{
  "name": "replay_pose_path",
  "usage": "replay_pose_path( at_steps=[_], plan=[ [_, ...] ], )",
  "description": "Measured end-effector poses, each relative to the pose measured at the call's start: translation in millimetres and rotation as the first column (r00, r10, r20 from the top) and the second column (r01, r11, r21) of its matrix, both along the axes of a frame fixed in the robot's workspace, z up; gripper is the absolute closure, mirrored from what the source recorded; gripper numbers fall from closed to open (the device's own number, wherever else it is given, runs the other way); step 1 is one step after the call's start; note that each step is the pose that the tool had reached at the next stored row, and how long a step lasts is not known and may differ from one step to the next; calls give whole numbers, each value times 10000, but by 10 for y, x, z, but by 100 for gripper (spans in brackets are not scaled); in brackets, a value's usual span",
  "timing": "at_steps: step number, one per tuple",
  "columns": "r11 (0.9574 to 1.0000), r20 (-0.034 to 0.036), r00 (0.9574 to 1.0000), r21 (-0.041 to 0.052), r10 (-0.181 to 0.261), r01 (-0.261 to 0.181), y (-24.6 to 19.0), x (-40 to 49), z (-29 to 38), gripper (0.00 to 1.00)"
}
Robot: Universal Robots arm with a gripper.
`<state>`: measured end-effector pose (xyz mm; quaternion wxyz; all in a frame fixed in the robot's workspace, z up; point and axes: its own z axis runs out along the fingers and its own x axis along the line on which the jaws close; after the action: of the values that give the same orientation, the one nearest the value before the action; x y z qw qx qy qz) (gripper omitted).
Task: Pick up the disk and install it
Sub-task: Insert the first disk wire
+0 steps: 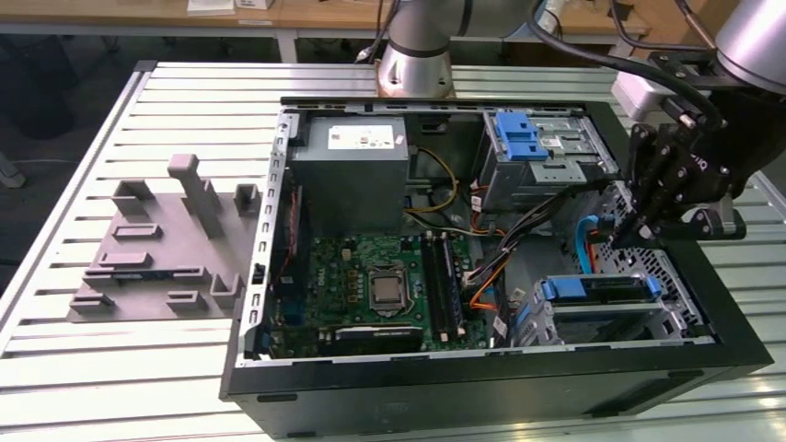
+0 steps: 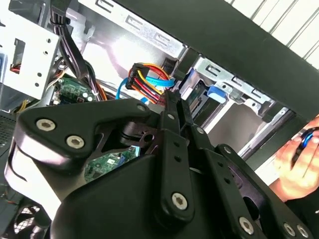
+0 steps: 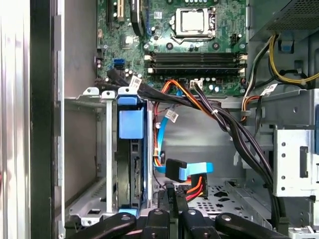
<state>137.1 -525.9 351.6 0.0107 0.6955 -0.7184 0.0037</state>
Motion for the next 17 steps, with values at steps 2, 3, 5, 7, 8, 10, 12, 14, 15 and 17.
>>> replay_pose_path(
  at_steps=[2, 3, 5, 7, 8, 10, 12, 14, 15, 17],
  plan=[
    [10000, -34, 10000, 1, -66, 66, -17, -1, -10, 84],
    [10000, -38, 10000, 0, -89, 89, -30, -1, -15, 84],
    [9999, -42, 9999, 1, -130, 130, -64, 0, -29, 84],
    [9999, -42, 9998, 2, -171, 171, -102, 0, -44, 84],
    [9998, -42, 9998, 2, -190, 190, -125, 1, -50, 84],
    [9998, -42, 9998, 3, -208, 208, -149, 0, -54, 84],
    [9998, -42, 9998, 2, -208, 208, -149, 0, -53, 84],
    [9998, -42, 9998, 1, -209, 209, -149, 0, -53, 84],
    [9998, -61, 9998, -2, -210, 210, -150, 2, -52, 84],
    [9998, -256, 9995, -6, -209, 209, -150, 20, -52, 84]
  ],
)
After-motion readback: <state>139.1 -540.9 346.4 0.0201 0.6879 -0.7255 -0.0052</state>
